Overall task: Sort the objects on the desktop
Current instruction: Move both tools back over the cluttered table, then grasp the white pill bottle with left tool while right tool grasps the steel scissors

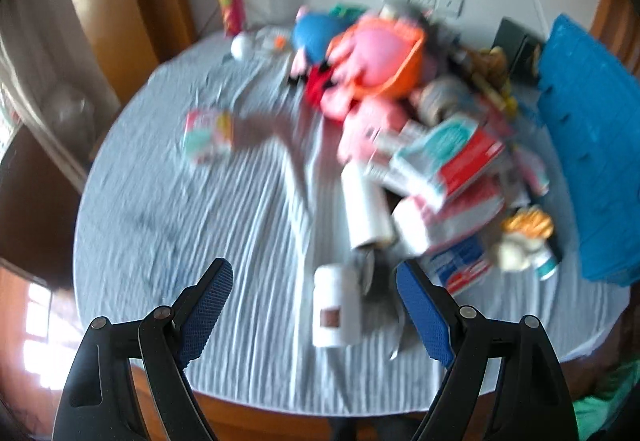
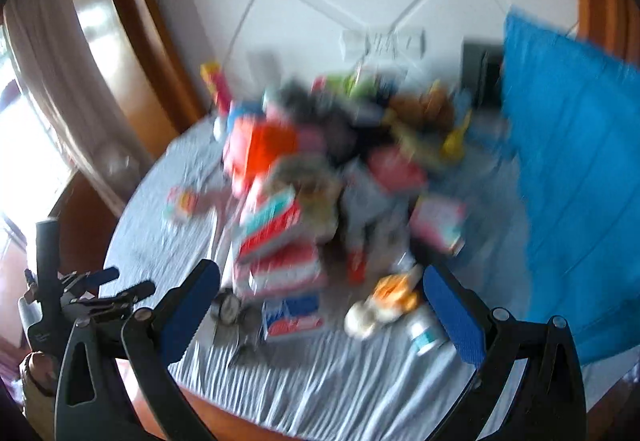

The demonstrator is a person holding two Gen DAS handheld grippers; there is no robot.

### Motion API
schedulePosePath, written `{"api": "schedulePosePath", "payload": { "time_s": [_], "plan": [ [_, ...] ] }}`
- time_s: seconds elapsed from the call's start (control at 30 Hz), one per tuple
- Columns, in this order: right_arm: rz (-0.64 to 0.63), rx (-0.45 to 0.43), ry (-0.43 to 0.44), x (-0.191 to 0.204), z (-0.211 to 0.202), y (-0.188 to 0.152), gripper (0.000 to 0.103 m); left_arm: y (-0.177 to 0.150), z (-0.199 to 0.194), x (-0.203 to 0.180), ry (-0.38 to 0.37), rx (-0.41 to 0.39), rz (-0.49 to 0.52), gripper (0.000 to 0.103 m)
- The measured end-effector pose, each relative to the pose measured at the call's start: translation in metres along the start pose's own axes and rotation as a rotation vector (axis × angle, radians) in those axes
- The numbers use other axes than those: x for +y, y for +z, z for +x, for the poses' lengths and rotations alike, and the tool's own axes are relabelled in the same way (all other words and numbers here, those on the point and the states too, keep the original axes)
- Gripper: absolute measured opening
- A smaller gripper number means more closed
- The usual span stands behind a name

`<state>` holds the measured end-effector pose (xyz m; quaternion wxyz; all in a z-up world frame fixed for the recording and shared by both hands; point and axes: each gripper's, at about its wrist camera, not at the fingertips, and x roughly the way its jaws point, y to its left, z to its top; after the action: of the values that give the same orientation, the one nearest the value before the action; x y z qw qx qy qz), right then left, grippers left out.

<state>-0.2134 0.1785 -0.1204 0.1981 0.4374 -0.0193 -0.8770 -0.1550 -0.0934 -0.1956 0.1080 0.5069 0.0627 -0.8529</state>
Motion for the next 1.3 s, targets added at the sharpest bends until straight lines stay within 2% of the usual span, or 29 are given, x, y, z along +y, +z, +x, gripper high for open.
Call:
{"api": "schedulePosePath", "payload": {
  "time_s": [0.13, 0.3, 0.4, 0.47, 0.53, 0.6, 0.67, 0.73, 0.77, 0.9, 1.07, 1.1, 1.13, 1.17, 1.3],
  "plan": [
    [-0.026, 0.101, 0.039, 0.009, 0.047, -0.024, 0.103, -0.024, 0.030, 0.000, 0.026, 0.061, -0.012, 0.084],
    [-0.050, 0.194, 0.075, 0.024, 0.090, -0.047, 0.103, -0.046, 0.058, -0.005, 0.004, 0.092, -0.008, 0.083],
    [-0.025, 0.237, 0.091, 0.034, 0.105, -0.060, 0.103, -0.049, 0.076, -0.009, -0.019, 0.132, 0.006, 0.073],
    [-0.034, 0.246, 0.063, 0.042, 0.114, -0.069, 0.103, -0.049, 0.086, -0.010, -0.046, 0.152, 0.023, 0.069],
    [-0.022, 0.249, 0.040, 0.049, 0.121, -0.078, 0.103, -0.049, 0.094, -0.008, -0.048, 0.164, 0.047, 0.061],
    [-0.007, 0.262, 0.037, 0.057, 0.128, -0.089, 0.103, -0.048, 0.099, -0.005, -0.054, 0.170, 0.066, 0.061],
    [0.006, 0.277, 0.037, 0.065, 0.135, -0.100, 0.095, -0.048, 0.101, 0.000, -0.071, 0.165, 0.077, 0.061],
    [0.012, 0.285, 0.030, 0.073, 0.142, -0.109, 0.070, -0.046, 0.101, 0.003, -0.087, 0.154, 0.103, 0.061],
    [0.020, 0.289, 0.026, 0.076, 0.146, -0.113, 0.062, -0.045, 0.099, 0.003, -0.091, 0.139, 0.124, 0.061],
    [0.065, 0.298, 0.017, 0.082, 0.161, -0.121, 0.062, -0.041, 0.096, -0.003, -0.119, 0.116, 0.192, 0.063],
    [0.063, 0.284, -0.020, 0.090, 0.173, -0.119, 0.062, -0.037, 0.104, -0.011, -0.144, 0.109, 0.247, 0.064],
    [0.058, 0.288, -0.031, 0.091, 0.177, -0.119, 0.062, -0.037, 0.106, -0.012, -0.156, 0.109, 0.250, 0.062],
    [0.054, 0.292, -0.041, 0.093, 0.180, -0.119, 0.062, -0.038, 0.108, -0.012, -0.170, 0.110, 0.251, 0.051],
    [0.042, 0.293, -0.056, 0.095, 0.182, -0.120, 0.061, -0.039, 0.109, -0.012, -0.184, 0.112, 0.251, 0.049],
    [-0.003, 0.284, -0.120, 0.100, 0.184, -0.124, 0.049, -0.040, 0.104, -0.011, -0.196, 0.098, 0.256, 0.048]
  ]
}}
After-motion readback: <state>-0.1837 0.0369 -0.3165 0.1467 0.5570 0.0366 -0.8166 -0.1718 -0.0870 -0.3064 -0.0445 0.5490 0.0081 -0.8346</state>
